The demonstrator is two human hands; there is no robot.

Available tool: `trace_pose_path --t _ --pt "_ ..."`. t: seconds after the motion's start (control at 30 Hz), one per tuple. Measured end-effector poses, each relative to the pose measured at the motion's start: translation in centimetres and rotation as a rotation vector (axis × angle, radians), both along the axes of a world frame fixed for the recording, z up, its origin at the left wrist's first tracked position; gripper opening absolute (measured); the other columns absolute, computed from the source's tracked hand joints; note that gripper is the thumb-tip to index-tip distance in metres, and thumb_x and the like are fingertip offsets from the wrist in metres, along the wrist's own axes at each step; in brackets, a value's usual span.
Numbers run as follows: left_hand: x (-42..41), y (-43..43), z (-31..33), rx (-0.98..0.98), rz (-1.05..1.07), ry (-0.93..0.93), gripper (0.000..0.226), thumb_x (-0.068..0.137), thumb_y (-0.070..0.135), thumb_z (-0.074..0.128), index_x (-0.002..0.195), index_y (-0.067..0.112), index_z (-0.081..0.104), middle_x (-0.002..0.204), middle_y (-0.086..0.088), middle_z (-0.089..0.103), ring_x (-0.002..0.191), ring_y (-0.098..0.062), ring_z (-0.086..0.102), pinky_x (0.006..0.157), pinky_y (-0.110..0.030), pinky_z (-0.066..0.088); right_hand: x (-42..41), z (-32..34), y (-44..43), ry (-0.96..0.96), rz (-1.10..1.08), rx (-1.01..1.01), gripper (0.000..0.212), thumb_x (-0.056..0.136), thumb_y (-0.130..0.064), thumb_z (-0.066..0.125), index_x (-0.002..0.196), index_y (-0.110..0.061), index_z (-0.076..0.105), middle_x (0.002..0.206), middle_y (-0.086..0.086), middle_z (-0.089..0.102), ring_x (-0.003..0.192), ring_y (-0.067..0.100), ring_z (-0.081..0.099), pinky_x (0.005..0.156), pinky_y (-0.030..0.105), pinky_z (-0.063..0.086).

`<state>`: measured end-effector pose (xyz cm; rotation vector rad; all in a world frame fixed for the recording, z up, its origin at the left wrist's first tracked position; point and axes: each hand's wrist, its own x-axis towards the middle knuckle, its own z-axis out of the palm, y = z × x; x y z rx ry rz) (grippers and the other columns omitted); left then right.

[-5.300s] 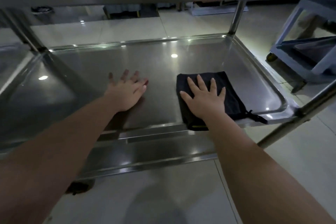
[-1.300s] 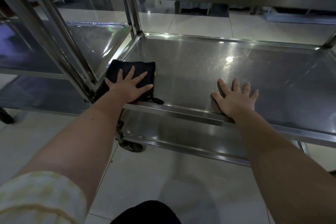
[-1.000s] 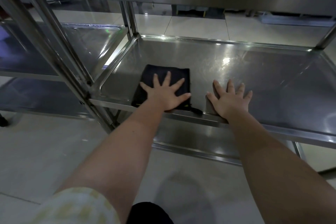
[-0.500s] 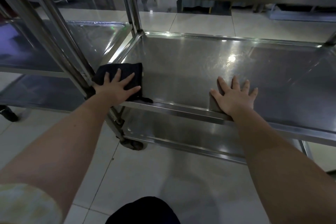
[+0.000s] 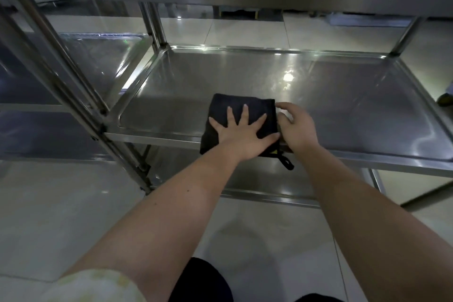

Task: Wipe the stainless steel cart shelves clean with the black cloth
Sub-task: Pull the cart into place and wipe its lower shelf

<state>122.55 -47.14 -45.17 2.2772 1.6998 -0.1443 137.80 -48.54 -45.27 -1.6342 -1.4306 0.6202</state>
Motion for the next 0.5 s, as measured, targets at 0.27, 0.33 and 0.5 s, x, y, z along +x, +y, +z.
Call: trace_pose_path --t 0.27,0.33,0.5 --pt "-10.4 -1.6 1.7 0.105 -0.303 -0.031 0.103 0.076 0.067 0.065 0.155 0.021 0.017 0.162 -0.008 0.01 0.149 -0.023 0.009 0.118 -0.043 -0.003 -2.5 -0.9 -4.5 -0.531 0.37 0.195 0.051 0.072 -0.042 0.083 0.111 -0.011 0.07 0.116 0.007 0.067 0.112 0.026 0.057 0.102 0.041 0.041" --pt "-12.1 -1.3 1.5 0.113 -0.358 -0.017 0.082 0.092 0.039 0.063 0.154 0.02 0.015 0.162 -0.01 0.01 0.149 -0.021 0.01 0.118 -0.033 -0.005 -3.8 -1.3 -4.9 -0.739 0.351 0.149 0.06 0.074 -0.047 0.079 0.122 -0.016 0.062 0.121 0.005 0.059 0.115 0.028 0.051 0.104 0.043 0.036" --pt "-11.9 -0.9 2.9 0.326 -0.46 0.154 0.055 0.097 0.012 0.046 0.15 0.021 0.033 0.152 -0.006 0.04 0.14 -0.018 0.036 0.117 -0.039 -0.007 -4.2 -1.0 -4.8 -0.762 0.236 0.079 0.036 0.091 -0.031 0.062 0.126 -0.024 0.054 0.124 0.001 0.052 0.114 0.027 0.045 0.1 0.041 0.032"
